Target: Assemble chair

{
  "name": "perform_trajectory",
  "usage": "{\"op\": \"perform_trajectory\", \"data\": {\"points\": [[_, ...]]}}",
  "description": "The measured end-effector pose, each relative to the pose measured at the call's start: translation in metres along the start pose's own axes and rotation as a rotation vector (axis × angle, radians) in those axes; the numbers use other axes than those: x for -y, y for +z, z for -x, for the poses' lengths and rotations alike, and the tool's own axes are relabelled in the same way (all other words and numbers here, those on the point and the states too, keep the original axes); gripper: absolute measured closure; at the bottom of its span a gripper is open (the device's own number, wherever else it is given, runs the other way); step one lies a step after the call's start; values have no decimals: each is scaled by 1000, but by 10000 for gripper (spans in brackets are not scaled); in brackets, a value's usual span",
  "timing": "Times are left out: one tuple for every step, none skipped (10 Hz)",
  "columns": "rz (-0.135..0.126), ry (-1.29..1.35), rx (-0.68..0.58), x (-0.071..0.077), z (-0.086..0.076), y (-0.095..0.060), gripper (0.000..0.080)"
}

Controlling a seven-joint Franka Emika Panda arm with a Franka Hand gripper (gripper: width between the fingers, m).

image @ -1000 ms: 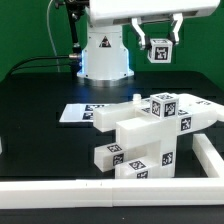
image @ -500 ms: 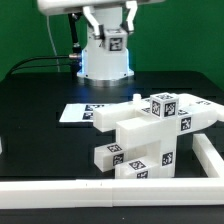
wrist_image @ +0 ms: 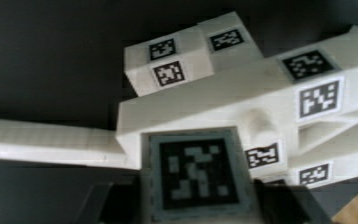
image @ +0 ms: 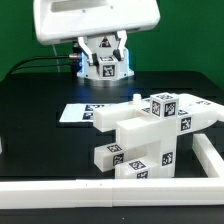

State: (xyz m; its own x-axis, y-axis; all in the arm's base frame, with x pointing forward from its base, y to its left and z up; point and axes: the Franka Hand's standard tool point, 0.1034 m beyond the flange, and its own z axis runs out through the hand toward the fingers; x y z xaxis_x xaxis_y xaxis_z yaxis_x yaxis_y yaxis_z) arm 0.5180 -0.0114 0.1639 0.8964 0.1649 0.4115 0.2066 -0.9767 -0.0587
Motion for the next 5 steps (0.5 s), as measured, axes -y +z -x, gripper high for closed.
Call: {"op": "perform_trajectory", "data": {"points": [[-7,-6,-17,9,-10,-8,515],[-14,4,-21,13,-16,-12,515],[-14,27,-30,20,-21,-14,515],[-16,28,-37,30,-26,-14,515],[-18,22,-44,37,-35,-15,515]]}}
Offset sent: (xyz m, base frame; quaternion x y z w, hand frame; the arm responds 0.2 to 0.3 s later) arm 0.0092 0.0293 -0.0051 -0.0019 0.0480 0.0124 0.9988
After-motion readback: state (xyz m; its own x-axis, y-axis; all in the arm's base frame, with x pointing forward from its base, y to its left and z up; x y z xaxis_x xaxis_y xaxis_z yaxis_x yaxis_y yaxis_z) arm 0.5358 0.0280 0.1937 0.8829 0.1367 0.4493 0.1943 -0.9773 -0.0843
